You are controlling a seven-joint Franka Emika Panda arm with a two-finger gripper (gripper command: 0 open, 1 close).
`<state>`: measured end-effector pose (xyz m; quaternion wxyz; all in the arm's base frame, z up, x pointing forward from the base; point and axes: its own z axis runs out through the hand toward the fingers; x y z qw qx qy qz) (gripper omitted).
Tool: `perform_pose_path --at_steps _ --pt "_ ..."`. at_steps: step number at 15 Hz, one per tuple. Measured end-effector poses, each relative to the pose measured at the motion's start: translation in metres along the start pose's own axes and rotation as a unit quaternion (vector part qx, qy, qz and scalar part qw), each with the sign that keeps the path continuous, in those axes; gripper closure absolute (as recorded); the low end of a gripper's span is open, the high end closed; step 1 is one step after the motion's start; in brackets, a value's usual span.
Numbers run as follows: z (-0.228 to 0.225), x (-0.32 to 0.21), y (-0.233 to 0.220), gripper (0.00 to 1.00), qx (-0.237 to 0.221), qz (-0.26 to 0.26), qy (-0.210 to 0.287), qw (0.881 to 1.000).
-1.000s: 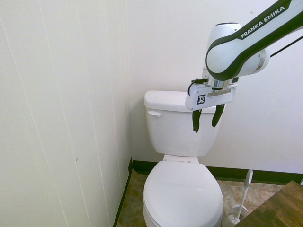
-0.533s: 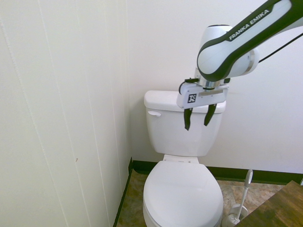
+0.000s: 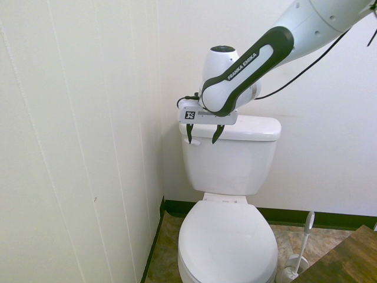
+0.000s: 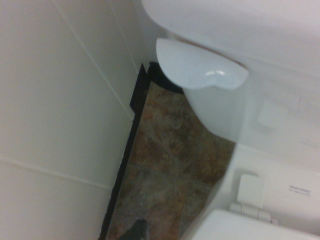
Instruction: Flush the toilet
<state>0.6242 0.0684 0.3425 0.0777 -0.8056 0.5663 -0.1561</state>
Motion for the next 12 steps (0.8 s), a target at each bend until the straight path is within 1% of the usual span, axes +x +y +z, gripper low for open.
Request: perform_pose_path --at_steps 2,5,10,12 --pt "0.015 0.005 -0.018 1.0 0.007 0.018 0.007 1.0" --pt "0.023 0.017 -0.038 1.0 0.02 0.035 0.019 0.999" --pt "0.035 0.024 -0.055 1.0 0.032 0.049 0.031 0.998" --pt "0.036 0.026 -0.061 1.0 0.044 0.055 0.03 0.997"
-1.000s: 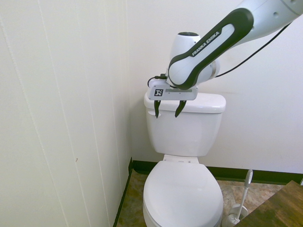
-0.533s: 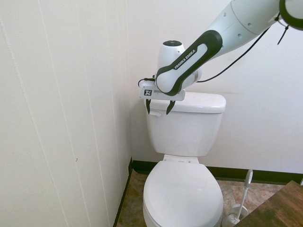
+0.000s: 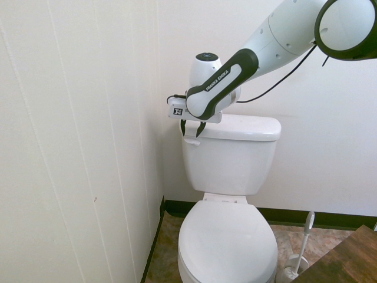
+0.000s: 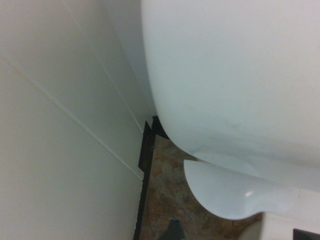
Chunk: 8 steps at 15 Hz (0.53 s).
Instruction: Flush the toilet
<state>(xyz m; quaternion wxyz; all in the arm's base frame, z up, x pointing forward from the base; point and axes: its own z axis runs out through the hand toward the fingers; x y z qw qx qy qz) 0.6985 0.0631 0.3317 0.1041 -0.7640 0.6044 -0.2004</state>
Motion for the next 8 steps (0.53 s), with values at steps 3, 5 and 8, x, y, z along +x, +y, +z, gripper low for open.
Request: perform_pose_path --at_steps 3,5,8 --pt "0.002 0.009 -0.005 1.0 0.013 0.006 0.006 1.0" --pt "0.007 0.012 -0.006 1.0 0.015 0.011 0.006 1.0" --pt "0.015 0.014 -0.006 1.0 0.016 0.016 0.007 1.0"
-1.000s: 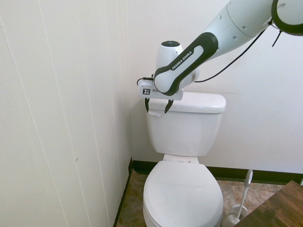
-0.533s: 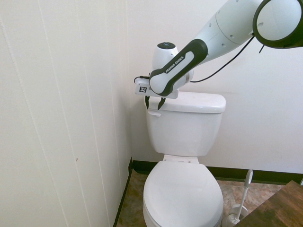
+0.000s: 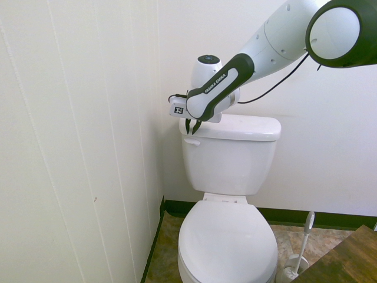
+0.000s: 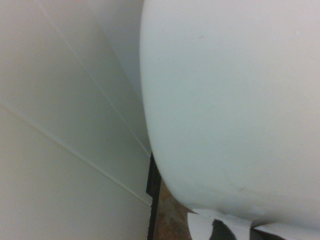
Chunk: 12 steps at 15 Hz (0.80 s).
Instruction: Flush the toilet
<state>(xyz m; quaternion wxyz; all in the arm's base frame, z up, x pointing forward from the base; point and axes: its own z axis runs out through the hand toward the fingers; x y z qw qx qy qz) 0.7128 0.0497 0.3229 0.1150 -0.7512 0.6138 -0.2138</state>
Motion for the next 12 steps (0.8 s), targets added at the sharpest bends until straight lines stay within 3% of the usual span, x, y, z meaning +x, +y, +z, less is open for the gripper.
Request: perform_pose_path --at_steps 12 --pt "0.041 -0.001 0.007 1.0 -0.029 0.005 0.004 1.0"
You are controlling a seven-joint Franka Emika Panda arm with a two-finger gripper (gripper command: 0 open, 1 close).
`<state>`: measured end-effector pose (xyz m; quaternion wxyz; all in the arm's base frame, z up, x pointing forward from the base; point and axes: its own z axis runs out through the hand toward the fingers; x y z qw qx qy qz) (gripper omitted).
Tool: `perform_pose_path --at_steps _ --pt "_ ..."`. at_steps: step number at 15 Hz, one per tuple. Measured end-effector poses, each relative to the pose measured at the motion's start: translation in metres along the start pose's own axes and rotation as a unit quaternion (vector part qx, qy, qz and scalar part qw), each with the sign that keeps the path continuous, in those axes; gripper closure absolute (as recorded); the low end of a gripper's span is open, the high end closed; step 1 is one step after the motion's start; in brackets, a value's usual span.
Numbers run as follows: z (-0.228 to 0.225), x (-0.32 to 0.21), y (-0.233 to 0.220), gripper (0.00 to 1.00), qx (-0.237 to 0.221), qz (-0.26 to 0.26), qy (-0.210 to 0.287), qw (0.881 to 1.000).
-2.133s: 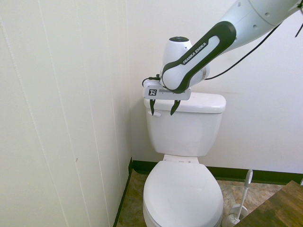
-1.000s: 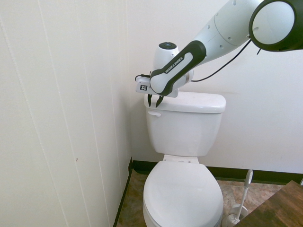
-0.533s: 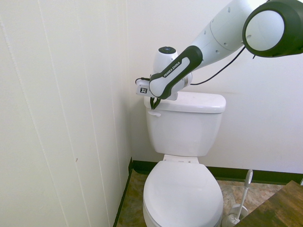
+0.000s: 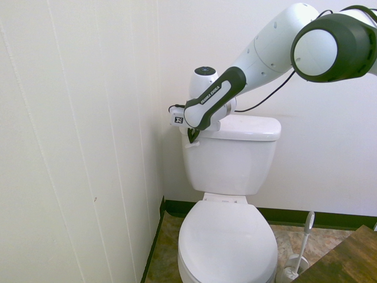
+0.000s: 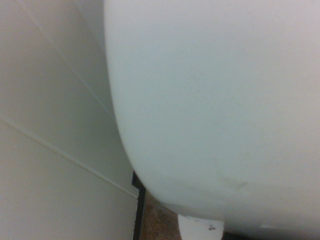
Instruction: Flush the toilet
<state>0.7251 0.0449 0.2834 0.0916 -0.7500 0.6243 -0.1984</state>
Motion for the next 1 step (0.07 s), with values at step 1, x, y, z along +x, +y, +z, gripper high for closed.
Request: perform_pose_path --at_steps 1 --pt "0.0007 -0.0001 -0.0015 1.0 -0.003 0.0 0.001 1.0"
